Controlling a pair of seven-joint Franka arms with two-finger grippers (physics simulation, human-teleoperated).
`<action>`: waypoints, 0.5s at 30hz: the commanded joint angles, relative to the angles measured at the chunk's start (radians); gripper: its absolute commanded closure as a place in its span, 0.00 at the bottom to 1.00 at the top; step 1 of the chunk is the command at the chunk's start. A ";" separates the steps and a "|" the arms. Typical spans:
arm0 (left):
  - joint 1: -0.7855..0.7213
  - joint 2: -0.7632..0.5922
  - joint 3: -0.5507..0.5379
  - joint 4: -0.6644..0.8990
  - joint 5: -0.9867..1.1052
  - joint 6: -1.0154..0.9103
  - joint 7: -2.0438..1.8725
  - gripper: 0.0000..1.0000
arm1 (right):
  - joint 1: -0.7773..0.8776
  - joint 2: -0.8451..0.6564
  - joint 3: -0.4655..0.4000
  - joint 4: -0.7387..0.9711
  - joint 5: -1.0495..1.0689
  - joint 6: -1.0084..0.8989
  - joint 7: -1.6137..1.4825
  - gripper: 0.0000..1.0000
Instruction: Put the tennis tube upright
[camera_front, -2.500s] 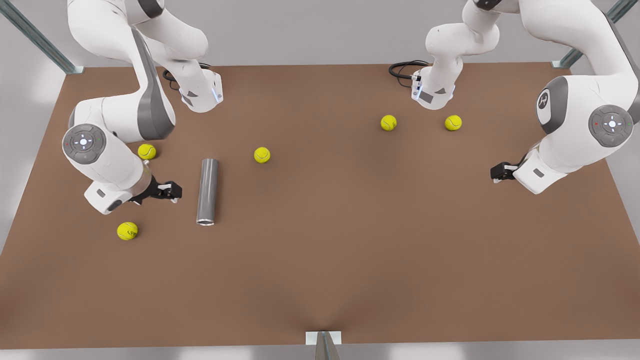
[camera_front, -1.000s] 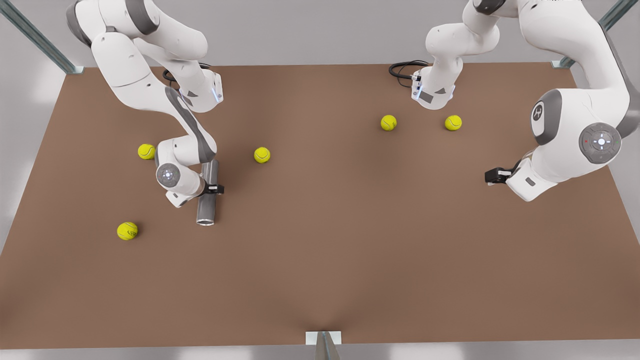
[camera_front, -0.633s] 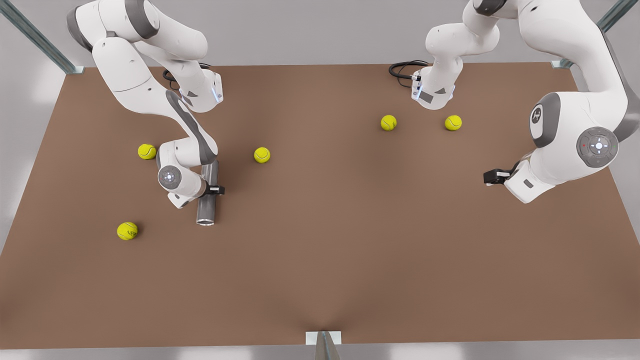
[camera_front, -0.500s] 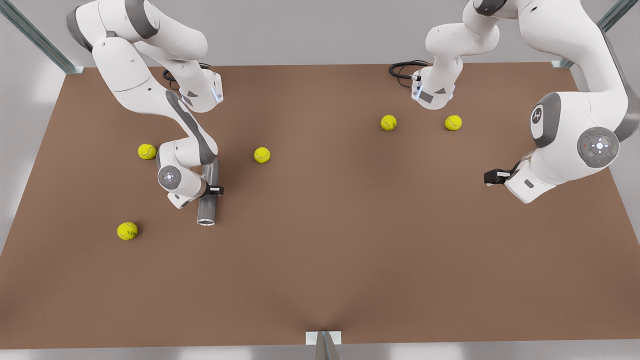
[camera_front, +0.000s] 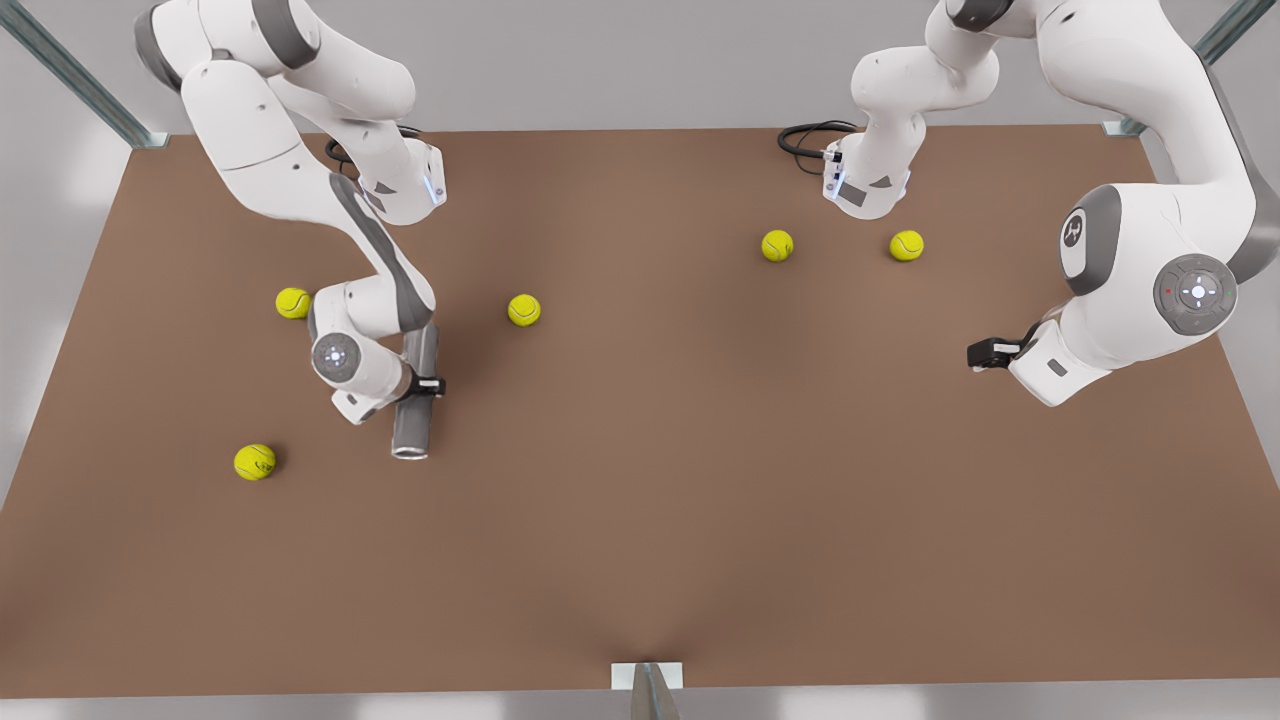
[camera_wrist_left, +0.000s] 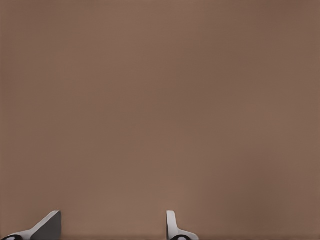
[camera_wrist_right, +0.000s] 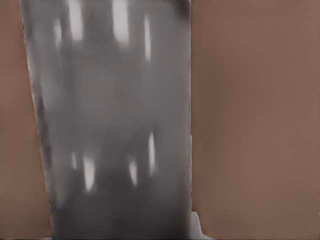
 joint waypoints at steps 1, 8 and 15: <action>0.000 0.000 0.000 0.000 0.000 0.000 0.000 0.00 | 0.001 0.001 0.009 0.013 -0.023 -0.005 0.001 0.35; 0.003 0.000 0.000 0.000 0.000 0.000 0.000 0.00 | 0.011 0.005 0.118 0.248 -0.109 -0.181 -0.099 0.35; 0.006 0.001 0.000 0.000 0.000 0.000 0.000 0.00 | 0.106 0.015 0.116 0.337 -0.230 -0.178 -0.291 0.35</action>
